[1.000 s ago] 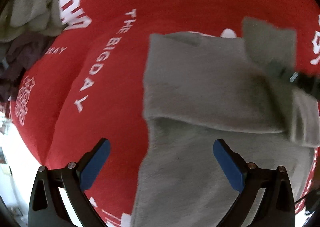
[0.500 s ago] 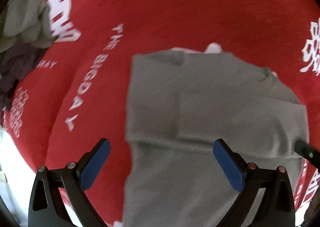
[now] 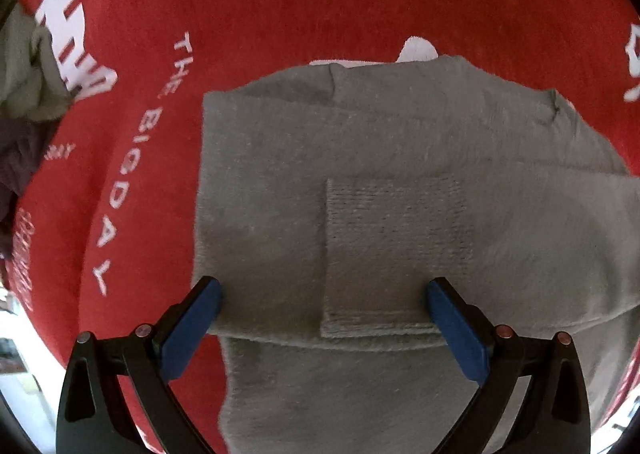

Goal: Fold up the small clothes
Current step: 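Open the right gripper and release the folded side on the sweater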

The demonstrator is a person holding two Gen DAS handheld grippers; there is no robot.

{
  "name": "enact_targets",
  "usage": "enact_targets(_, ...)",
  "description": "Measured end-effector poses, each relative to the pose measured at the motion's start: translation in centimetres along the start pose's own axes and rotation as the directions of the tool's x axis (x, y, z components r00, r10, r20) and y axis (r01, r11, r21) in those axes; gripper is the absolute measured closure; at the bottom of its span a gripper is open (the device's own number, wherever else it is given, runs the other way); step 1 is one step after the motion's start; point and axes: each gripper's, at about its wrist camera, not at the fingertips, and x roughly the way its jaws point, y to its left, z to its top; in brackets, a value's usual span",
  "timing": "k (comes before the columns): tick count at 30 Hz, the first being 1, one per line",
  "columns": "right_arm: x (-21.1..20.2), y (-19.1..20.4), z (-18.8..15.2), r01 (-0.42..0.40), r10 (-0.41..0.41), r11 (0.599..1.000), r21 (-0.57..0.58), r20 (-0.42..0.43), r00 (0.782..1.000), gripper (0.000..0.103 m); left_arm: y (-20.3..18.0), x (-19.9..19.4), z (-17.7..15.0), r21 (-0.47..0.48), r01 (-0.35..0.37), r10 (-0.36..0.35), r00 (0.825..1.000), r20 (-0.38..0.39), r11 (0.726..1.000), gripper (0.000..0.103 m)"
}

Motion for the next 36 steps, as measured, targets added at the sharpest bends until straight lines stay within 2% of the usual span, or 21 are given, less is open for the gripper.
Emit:
enact_targets(2,0.7,1.3,-0.1,0.074,-0.074,0.995,-0.063,0.006,0.997,0.085,0.2,0.0,-0.4,0.005,0.000,0.000,1.000,0.003,1.000,0.000)
enact_targets(4,1.6,0.7,-0.2,0.073,-0.074,0.997,-0.033,-0.016,0.997,0.085,0.6,-0.3,-0.5,0.004,-0.008,0.008,1.000,0.002,1.000,0.000)
enact_targets(6,1.1,0.4,-0.1,0.076,-0.076,0.997,-0.016,-0.012,0.997,0.076,1.3,-0.7,-0.7,-0.004,-0.024,0.024,1.000,0.001,1.000,0.000)
enact_targets(7,0.8,0.9,-0.1,0.116,-0.116,0.993,-0.027,-0.003,0.993,0.066,1.8,-0.8,-0.8,-0.011,-0.027,0.027,1.000,-0.002,1.000,0.000)
enact_targets(8,0.3,1.1,-0.3,0.144,-0.144,0.989,-0.039,0.005,0.990,0.062,2.2,-1.0,-1.0,-0.018,-0.029,0.029,1.000,-0.006,0.999,0.000)
enact_targets(10,-0.8,2.3,-0.8,0.177,-0.175,0.981,-0.078,0.032,0.984,0.062,2.9,-1.7,-1.6,-0.025,-0.026,0.026,1.000,-0.009,0.999,0.000)
enact_targets(15,-1.2,6.7,-2.5,0.180,-0.172,0.958,-0.223,0.055,0.983,0.057,2.9,-3.9,-2.6,0.005,0.000,0.000,1.000,0.020,1.000,0.000)
enact_targets(18,0.0,9.4,-3.6,0.158,-0.159,0.948,-0.276,0.018,0.987,0.052,2.4,-5.4,-3.2,0.015,0.026,-0.026,0.999,0.039,1.000,0.000)
enact_targets(22,1.8,11.9,-4.9,0.114,-0.131,0.949,-0.293,-0.042,0.990,0.048,2.2,-6.8,-3.7,0.017,0.107,-0.108,0.992,0.060,0.994,0.000)
enact_targets(25,2.2,13.0,-5.6,0.099,-0.125,0.946,-0.310,-0.065,0.990,0.042,2.1,-7.0,-4.1,0.014,0.156,-0.157,0.987,0.036,0.988,0.000)
enact_targets(27,2.2,13.6,-6.0,0.091,-0.120,0.943,-0.320,-0.074,0.990,0.038,1.9,-7.2,-4.4,0.018,0.164,-0.165,0.986,0.029,0.986,0.000)
enact_targets(31,1.1,14.2,-6.7,0.081,-0.104,0.936,-0.344,-0.049,0.993,0.021,1.7,-7.6,-5.2,0.026,0.193,-0.193,0.981,0.002,0.981,0.000)
enact_targets(36,-0.4,14.3,-7.8,0.085,-0.104,0.927,-0.366,-0.033,0.994,0.015,1.0,-8.2,-6.4,0.032,0.227,-0.225,0.973,-0.046,0.973,0.000)
